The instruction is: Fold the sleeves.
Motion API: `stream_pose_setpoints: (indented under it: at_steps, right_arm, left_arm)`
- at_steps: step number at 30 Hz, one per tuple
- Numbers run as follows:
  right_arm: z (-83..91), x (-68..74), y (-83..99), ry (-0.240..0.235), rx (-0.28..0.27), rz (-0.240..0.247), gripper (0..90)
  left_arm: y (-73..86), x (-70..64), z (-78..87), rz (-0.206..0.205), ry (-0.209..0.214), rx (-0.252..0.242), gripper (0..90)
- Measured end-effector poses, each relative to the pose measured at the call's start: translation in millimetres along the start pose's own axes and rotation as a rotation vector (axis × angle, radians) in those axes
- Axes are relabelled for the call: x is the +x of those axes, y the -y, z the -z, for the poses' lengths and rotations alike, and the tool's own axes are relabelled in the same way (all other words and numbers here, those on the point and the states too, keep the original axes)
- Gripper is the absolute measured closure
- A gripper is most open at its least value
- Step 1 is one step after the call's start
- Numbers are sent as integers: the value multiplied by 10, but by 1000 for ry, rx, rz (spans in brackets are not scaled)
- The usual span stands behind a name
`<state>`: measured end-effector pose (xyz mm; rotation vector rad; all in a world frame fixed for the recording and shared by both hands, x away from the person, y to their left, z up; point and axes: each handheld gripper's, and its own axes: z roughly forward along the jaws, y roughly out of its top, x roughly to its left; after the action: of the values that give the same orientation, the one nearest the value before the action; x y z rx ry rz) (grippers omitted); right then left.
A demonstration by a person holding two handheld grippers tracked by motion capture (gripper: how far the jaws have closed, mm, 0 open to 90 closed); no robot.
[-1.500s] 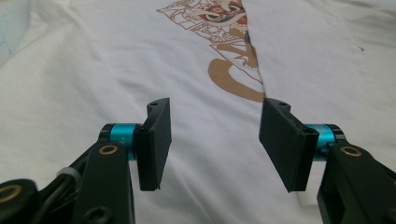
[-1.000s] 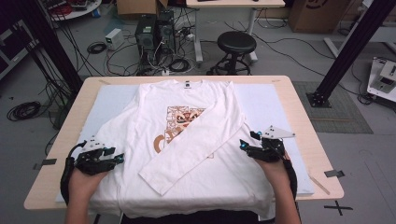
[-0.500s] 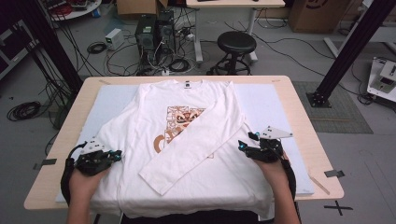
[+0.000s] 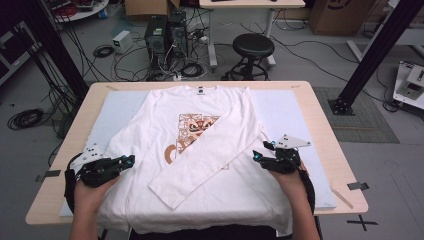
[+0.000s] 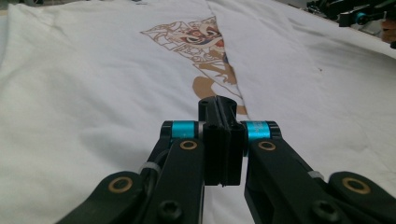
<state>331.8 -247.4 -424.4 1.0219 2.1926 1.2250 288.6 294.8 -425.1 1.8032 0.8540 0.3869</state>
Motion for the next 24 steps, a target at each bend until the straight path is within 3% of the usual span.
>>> stream_pose_setpoints:
  at_steps: [1, 3, 6, 10, 12, 14, 15, 19, 24]
  right_arm:
    - [4, 0, 0, -2, -2, -1, 451]
    - [10, -7, 3, -5, -4, 4, 451]
    - [21, -14, 8, -3, -6, 2, 451]
    - [29, -11, 14, -4, -4, -2, 451]
    - [24, -6, 15, -4, -5, 3, 451]
    - [16, 1, 15, -5, 0, 5, 451]
    - [11, 7, 15, -3, 1, 3, 451]
    - [-10, 19, 16, -2, 8, 9, 451]
    - [-33, 26, 11, -2, 14, 10, 451]
  left_arm:
    - [-10, -18, -11, -18, -26, 21, 887]
    - [-24, -41, -49, -13, -72, 67, 716]
    - [-24, -58, -80, 2, -118, 111, 548]
    - [3, -65, -109, -7, -124, 193, 532]
    - [51, -38, -134, -7, -142, 237, 548]
    - [111, 13, -129, 6, -138, 252, 660]
    - [124, 33, -112, 13, -133, 240, 733]
    - [109, 55, -33, -1, -106, 216, 858]
    - [39, 36, 37, -14, -88, 142, 869]
